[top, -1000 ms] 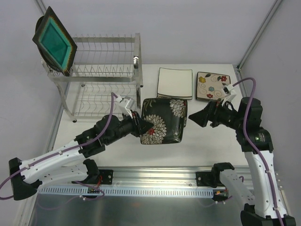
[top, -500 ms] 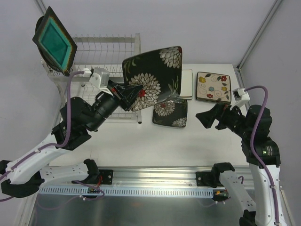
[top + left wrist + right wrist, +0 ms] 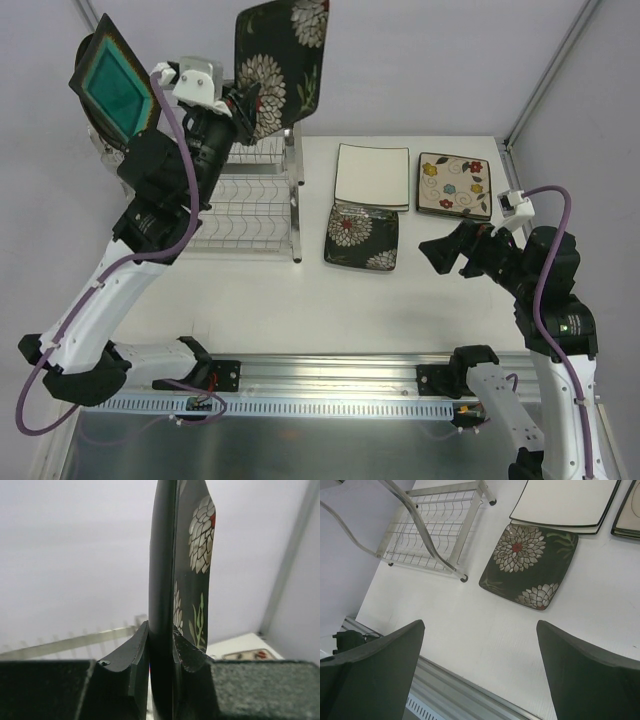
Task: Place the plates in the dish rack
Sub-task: Insert the plate into the dish rack
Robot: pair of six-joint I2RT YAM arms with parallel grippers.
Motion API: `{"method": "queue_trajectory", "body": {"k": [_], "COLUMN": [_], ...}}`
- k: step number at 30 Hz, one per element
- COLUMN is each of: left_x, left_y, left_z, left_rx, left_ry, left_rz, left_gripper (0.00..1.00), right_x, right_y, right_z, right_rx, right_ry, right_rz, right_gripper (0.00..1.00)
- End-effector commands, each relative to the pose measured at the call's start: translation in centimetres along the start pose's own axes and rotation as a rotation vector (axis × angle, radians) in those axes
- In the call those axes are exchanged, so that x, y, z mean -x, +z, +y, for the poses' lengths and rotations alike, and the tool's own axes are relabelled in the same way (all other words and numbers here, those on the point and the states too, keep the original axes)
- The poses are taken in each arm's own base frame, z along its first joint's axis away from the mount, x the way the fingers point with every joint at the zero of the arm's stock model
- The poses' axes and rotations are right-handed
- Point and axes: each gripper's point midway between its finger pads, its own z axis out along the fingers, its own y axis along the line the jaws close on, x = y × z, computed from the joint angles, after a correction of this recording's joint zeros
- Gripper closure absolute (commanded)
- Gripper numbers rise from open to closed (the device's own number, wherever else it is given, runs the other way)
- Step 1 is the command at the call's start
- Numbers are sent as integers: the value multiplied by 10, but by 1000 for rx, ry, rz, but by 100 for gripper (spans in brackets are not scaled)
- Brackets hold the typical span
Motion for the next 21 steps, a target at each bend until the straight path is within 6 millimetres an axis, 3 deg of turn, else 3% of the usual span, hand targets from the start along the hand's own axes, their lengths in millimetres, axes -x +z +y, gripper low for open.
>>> {"method": "queue_trajectory", "body": {"k": [1, 12, 21], "left_x": [111, 140, 120], "left_y": [-11, -24, -36], "left_z": [48, 135, 188], "left_rx": [122, 384, 529], "left_ry": [3, 169, 277], "left_rz": [-317, -416, -405], "left_gripper": [100, 100, 100], "right_x": [4, -5, -14], "right_y": [-2, 7, 11], "right_z": [5, 6, 5], "right_rx": [18, 43, 38], "right_ry": [-28, -51, -74], "right_rz": [-16, 35, 69], "right_gripper": [1, 0, 0]}}
